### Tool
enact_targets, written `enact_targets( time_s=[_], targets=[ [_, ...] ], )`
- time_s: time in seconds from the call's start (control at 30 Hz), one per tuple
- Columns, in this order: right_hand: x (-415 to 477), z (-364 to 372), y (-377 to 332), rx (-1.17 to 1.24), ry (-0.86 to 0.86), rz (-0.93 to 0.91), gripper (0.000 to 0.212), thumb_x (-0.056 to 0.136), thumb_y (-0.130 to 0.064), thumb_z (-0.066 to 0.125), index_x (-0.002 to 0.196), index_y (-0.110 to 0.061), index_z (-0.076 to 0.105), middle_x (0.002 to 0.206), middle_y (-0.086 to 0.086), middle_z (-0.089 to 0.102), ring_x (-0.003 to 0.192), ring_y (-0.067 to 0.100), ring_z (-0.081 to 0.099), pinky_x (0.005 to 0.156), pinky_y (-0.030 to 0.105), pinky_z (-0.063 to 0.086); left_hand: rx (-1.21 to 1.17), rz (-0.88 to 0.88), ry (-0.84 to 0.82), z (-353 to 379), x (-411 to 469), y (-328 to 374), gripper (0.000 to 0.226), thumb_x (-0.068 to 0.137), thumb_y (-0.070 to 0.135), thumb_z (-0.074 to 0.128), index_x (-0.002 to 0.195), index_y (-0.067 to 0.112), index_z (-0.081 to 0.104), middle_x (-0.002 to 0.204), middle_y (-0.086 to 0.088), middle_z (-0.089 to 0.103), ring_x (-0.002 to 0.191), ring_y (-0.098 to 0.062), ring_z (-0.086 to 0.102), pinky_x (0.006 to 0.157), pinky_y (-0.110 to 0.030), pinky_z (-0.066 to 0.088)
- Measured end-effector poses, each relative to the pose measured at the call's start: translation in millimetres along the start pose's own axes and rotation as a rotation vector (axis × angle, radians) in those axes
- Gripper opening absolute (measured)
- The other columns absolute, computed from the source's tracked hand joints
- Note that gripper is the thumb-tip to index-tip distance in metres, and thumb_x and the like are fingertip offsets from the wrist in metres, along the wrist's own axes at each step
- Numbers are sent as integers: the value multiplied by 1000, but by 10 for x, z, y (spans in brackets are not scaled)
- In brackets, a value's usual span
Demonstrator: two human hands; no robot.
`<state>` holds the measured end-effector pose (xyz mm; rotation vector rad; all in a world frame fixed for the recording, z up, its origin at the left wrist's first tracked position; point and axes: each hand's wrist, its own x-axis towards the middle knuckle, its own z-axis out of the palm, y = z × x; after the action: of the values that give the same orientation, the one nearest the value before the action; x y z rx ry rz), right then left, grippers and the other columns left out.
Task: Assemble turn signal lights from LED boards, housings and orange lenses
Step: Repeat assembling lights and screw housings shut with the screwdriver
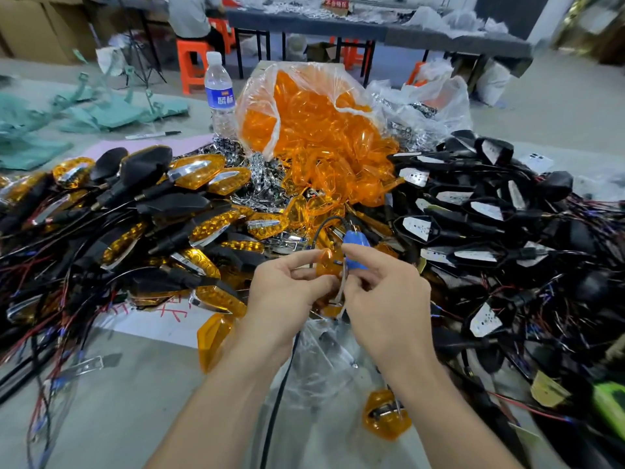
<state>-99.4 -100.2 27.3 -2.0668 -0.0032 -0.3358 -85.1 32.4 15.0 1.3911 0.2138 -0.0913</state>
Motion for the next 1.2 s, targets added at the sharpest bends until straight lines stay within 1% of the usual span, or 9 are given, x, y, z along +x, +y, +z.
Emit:
enact_targets(
  time_s=[0.2,0.4,0.57,0.7,0.8,0.93,1.03,1.1,1.2],
  targets=[
    [-87,60,40,111,68,42,33,92,-4,73,95,-35,83,78,-32,73,82,-5,72,77,11,55,60,90,105,121,-5,-91,41,82,-5,78,106,27,76,84,1,81,77,-19,78,66,-29,59],
    [-65,21,119,196,80,160,23,79,-11,86,91,-30,83,79,-24,76,77,-5,73,72,14,59,-20,110,98,111,-21,-101,42,81,-12,74,105,23,78,86,-1,82,80,-17,79,67,-21,59],
    [-147,71,132,117,23,112,30,83,-21,82,71,-47,75,73,-27,74,72,-1,72,69,17,58,-79,113,155,113,-54,-146,38,79,-15,73,88,21,81,84,-6,81,77,-20,79,65,-23,59],
    [-182,126,172,314,39,201,38,80,-4,82,78,-42,81,78,-12,78,76,9,76,75,29,63,-120,108,167,150,-68,-170,35,79,-15,73,84,18,81,84,-8,81,78,-21,78,67,-27,59],
    [-217,116,221,406,79,267,37,77,-2,84,79,-39,82,77,-6,79,72,12,76,70,27,61,-118,105,141,128,-81,-171,28,81,-11,76,90,15,80,87,-7,81,82,-21,79,68,-26,60],
    [-239,45,239,320,91,269,22,77,-8,88,79,-29,82,76,-11,78,71,9,76,70,28,63,-101,87,113,112,-118,-161,27,86,-12,70,99,9,79,90,-8,81,85,-22,79,69,-25,61],
    [-267,9,176,271,86,190,39,77,-6,87,75,-44,79,74,-21,76,71,4,76,66,17,60,-98,75,99,125,-147,-151,28,87,-13,68,100,9,79,90,-8,81,84,-19,79,68,-22,59],
    [-297,6,141,255,82,166,53,79,-6,86,72,-58,75,73,-23,75,73,10,76,67,21,62,-97,74,97,128,-160,-151,28,87,-13,67,98,9,80,89,-8,81,83,-18,78,67,-22,59],
    [-316,-17,166,171,79,186,37,81,-13,87,86,-49,81,76,-23,76,75,10,76,70,28,63,-70,72,92,113,-170,-167,28,87,-13,68,97,11,80,88,-8,81,83,-18,78,70,-24,60]
  ],
)
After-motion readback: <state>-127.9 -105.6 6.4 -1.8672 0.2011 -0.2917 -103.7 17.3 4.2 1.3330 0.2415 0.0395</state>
